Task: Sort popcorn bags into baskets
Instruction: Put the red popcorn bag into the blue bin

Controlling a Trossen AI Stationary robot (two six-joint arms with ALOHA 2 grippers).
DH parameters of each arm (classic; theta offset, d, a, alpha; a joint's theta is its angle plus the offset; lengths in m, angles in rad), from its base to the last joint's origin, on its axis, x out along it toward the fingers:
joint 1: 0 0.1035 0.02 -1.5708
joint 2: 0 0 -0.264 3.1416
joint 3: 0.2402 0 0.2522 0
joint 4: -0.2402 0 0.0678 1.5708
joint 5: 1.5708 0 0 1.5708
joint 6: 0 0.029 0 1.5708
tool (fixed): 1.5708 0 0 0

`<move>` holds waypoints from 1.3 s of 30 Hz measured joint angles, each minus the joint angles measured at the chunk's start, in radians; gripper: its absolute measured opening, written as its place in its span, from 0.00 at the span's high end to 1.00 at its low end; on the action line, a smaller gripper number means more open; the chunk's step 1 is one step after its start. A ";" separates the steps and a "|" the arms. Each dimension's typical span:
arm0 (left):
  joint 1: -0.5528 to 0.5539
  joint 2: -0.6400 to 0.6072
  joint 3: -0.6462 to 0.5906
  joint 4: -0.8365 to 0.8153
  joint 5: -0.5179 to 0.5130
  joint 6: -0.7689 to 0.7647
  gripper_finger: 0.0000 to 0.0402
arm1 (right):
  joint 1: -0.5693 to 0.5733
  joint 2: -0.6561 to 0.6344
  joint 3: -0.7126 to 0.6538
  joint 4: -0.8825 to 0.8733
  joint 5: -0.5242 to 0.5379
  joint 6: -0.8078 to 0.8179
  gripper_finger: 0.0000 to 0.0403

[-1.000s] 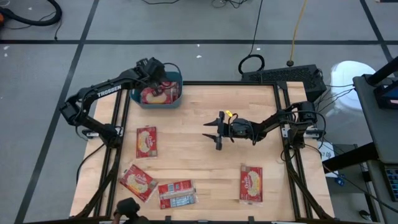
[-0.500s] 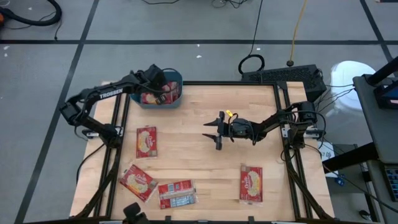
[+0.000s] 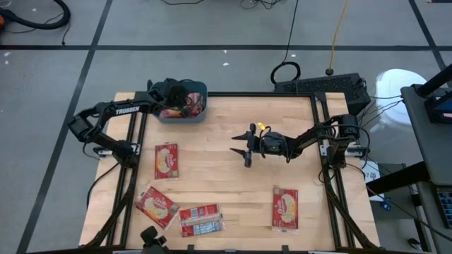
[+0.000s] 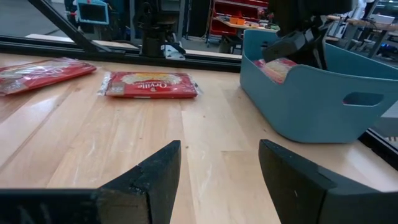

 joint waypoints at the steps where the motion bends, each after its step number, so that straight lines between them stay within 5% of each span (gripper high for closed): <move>1: 0.009 0.000 -0.004 0.001 0.006 -0.003 0.78 | -0.002 0.000 0.000 0.000 0.000 0.000 0.48; 16: -0.024 -0.042 0.030 -0.014 0.068 -0.028 0.78 | -0.002 0.000 0.000 -0.006 -0.001 0.077 0.48; 27: -0.125 -0.241 0.041 -0.189 0.089 -0.186 0.78 | 0.055 0.000 0.000 -0.057 -0.005 0.263 0.48; 34: -0.373 -0.349 -0.005 -0.230 0.229 -0.284 0.78 | 0.167 -0.008 0.008 -0.086 0.078 0.363 0.48; 39: -0.663 -0.364 -0.037 -0.173 0.109 -0.365 0.78 | 0.276 -0.033 0.063 -0.209 0.184 0.432 0.48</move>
